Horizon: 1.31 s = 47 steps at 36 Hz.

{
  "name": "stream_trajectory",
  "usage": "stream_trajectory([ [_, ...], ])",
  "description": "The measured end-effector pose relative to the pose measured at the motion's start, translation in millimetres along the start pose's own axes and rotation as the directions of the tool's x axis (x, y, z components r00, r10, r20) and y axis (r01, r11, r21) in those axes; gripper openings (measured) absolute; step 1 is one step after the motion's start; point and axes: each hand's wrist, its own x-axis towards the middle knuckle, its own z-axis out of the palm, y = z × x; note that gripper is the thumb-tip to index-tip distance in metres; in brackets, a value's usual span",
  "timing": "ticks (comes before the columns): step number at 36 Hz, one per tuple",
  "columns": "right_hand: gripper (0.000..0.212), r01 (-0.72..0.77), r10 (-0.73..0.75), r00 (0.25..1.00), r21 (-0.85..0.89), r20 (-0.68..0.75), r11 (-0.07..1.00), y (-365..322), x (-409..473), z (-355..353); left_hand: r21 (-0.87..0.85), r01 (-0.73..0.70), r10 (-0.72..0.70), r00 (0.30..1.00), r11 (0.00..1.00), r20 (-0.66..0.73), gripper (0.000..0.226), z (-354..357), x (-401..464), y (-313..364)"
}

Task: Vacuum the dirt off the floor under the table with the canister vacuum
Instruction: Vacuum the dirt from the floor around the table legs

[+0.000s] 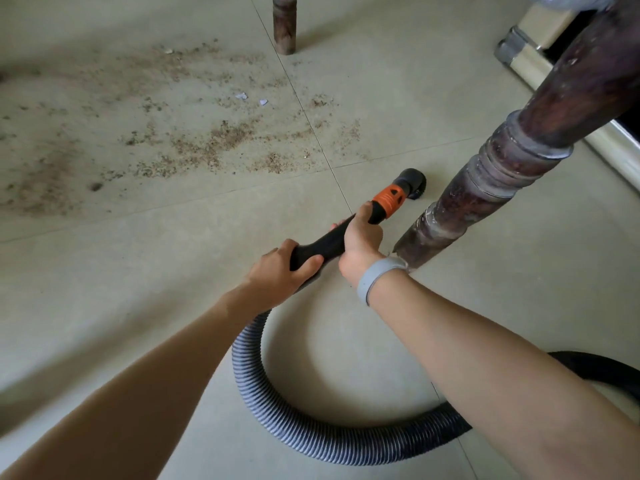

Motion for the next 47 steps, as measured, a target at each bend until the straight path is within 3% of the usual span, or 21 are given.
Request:
stream_trajectory([
  [4,0.040,-0.016,0.012,0.997,0.045,0.082,0.999,11,-15,9,-0.050,0.019,-0.021,0.999,0.999,-0.047,0.043,-3,-21,-13],
  [8,0.050,0.013,-0.015,0.994,0.023,0.108,1.000,7,-20,13,-0.086,0.015,-0.021,0.997,0.996,-0.074,0.045,-8,-25,-9],
  [17,0.044,-0.058,0.040,0.990,0.130,0.137,0.990,-22,-3,5,-0.027,-0.063,0.061,0.996,0.998,-0.068,0.060,-11,-18,14],
  [21,0.046,-0.084,0.065,0.986,0.122,0.156,0.989,-19,1,5,-0.039,-0.044,0.039,0.993,0.998,-0.107,0.057,-11,-22,16],
  [27,0.047,-0.121,0.114,0.973,0.025,0.203,0.992,1,-5,8,-0.078,0.031,-0.034,0.999,0.996,-0.030,0.055,-11,-43,2],
  [32,0.046,-0.126,0.127,0.964,-0.017,0.232,0.992,18,-17,14,-0.057,0.032,-0.031,0.999,0.998,0.023,0.039,-13,-61,-12],
  [47,0.049,-0.151,0.161,0.942,-0.058,0.295,0.987,29,-35,34,-0.060,0.072,-0.072,0.997,0.996,0.001,0.045,-21,-72,-29],
])
